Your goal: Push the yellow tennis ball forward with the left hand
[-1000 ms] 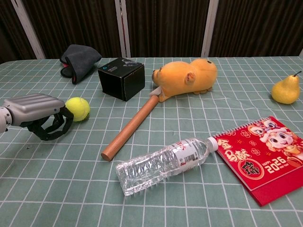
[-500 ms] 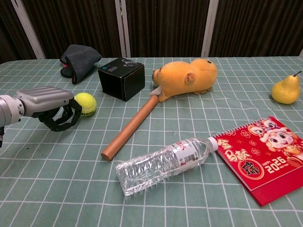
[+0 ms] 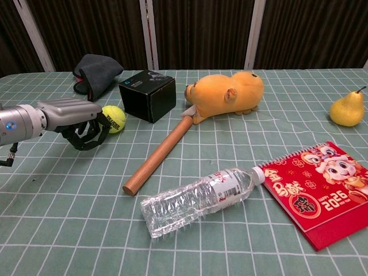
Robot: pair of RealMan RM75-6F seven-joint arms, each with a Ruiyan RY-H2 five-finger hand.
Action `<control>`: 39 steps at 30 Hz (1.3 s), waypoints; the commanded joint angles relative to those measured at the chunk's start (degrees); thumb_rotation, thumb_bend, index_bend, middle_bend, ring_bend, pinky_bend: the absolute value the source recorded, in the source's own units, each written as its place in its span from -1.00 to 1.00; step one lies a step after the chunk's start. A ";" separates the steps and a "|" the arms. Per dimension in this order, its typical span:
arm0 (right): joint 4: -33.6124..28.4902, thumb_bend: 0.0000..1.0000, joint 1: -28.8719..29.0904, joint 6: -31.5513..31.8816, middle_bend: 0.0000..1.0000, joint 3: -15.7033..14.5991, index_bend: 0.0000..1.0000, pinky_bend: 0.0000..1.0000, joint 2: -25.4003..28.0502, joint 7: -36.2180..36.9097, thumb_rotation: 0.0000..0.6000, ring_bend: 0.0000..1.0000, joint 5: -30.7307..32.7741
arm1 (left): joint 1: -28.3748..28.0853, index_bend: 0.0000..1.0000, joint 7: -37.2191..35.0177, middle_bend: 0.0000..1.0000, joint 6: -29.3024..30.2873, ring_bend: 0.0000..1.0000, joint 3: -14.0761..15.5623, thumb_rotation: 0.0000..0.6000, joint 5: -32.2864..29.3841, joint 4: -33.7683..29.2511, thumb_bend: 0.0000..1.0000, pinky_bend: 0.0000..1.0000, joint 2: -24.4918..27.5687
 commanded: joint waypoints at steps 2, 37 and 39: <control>-0.20 -0.15 0.08 -0.13 -1.00 -0.18 -1.00 -1.00 0.28 0.78 1.00 -1.00 -0.52 | -1.18 0.18 -1.52 0.47 -1.07 -0.11 -0.20 1.00 -0.12 1.38 -0.09 -0.04 -0.72; 0.32 -0.15 0.09 0.32 -1.00 0.61 -1.00 -1.00 -0.42 -1.06 1.00 -1.00 1.42 | -10.38 0.06 -20.64 0.06 -2.07 -0.40 3.35 1.00 6.87 22.59 -0.09 -0.41 -9.91; 0.39 -0.15 0.01 0.38 -1.00 0.50 -1.00 -1.00 -0.45 -1.08 1.00 -1.00 1.33 | -10.71 0.05 -21.24 0.04 -1.82 -0.43 3.56 1.00 7.18 23.27 -0.09 -0.47 -10.28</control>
